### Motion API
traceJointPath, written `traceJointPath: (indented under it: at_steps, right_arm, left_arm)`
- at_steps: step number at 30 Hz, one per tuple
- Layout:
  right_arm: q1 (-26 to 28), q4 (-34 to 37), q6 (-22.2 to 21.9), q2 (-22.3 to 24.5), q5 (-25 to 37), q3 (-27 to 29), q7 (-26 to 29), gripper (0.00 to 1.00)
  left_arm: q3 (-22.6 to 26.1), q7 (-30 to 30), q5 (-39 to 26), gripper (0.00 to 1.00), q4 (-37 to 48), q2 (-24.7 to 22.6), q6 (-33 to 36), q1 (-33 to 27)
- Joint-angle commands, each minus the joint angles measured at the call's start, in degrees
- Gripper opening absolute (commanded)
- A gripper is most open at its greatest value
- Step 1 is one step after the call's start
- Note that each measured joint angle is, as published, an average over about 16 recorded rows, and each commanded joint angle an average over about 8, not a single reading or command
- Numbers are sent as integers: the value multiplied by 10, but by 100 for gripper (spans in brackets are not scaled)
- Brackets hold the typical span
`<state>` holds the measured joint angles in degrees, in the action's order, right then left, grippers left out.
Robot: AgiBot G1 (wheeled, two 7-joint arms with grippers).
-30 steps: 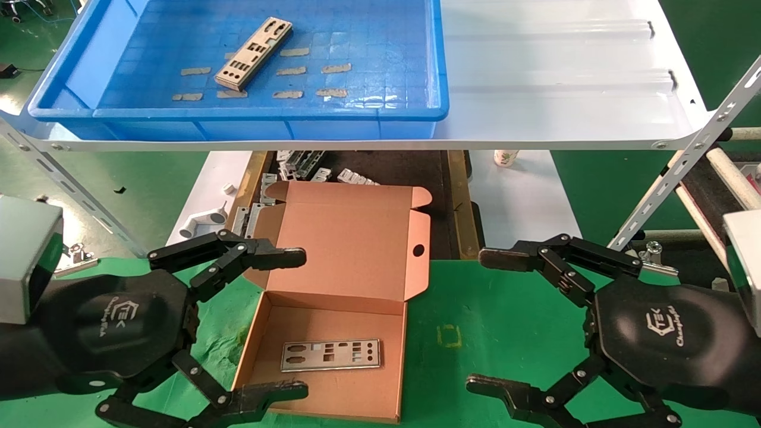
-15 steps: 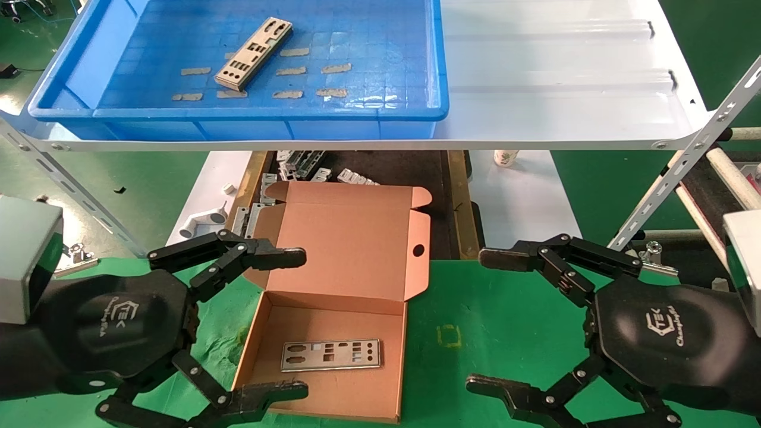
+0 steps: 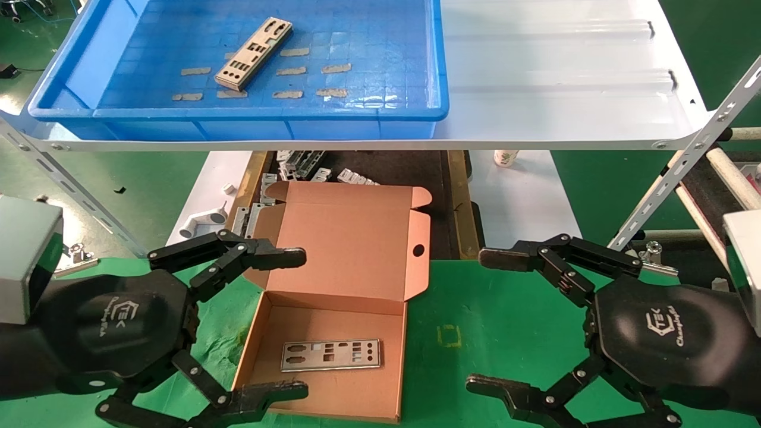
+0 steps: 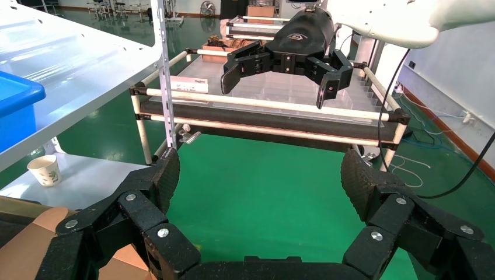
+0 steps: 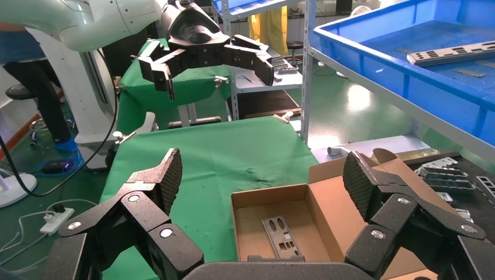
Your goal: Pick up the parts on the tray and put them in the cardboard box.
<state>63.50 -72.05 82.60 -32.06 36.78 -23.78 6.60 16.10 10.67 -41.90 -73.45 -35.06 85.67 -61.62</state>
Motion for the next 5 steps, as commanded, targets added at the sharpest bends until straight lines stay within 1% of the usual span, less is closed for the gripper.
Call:
traceJointPath:
  at_steps: [1,5]
  right_arm:
    - [0,0,0,0,0,0,0,100]
    - [0,0,0,0,0,0,0,100]
  left_arm:
    - [0,0,0,100,0,0,0,0]
    - [0,0,0,100,0,0,0,0]
